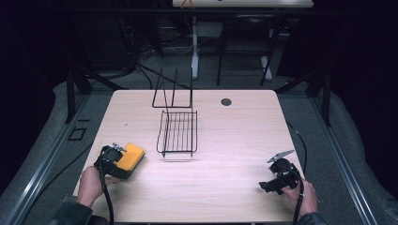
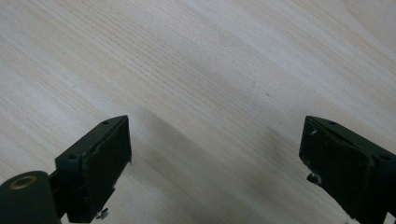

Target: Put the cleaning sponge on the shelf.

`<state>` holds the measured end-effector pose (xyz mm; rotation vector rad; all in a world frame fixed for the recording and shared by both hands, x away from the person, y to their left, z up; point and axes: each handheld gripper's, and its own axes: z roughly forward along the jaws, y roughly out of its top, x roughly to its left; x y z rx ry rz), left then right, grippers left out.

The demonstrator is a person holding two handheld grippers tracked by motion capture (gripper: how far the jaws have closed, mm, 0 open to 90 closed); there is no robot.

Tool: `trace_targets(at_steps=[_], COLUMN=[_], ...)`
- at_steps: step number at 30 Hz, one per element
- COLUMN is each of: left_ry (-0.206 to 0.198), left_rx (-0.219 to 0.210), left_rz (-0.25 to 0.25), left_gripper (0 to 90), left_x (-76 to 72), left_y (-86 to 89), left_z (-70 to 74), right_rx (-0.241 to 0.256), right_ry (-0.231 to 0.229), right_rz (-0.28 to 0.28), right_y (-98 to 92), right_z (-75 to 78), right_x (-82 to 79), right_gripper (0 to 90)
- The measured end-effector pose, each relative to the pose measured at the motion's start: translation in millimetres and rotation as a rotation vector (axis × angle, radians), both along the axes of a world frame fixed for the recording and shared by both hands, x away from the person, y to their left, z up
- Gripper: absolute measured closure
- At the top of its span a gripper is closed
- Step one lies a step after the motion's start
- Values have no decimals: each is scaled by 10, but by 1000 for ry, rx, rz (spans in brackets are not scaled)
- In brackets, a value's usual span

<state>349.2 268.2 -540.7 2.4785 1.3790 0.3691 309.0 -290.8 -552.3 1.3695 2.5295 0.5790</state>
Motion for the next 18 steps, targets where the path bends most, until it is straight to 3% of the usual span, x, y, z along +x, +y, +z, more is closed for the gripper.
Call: trace_targets(at_steps=[18], left_ry=[-53], left_rx=[-19], left_rz=[-12], left_gripper=[224], left_x=[-46], left_y=[-43], left_z=[175], right_rx=[-4], right_ry=[9], right_rz=[-1], right_y=[3], right_z=[-2], right_x=[4], right_gripper=[87])
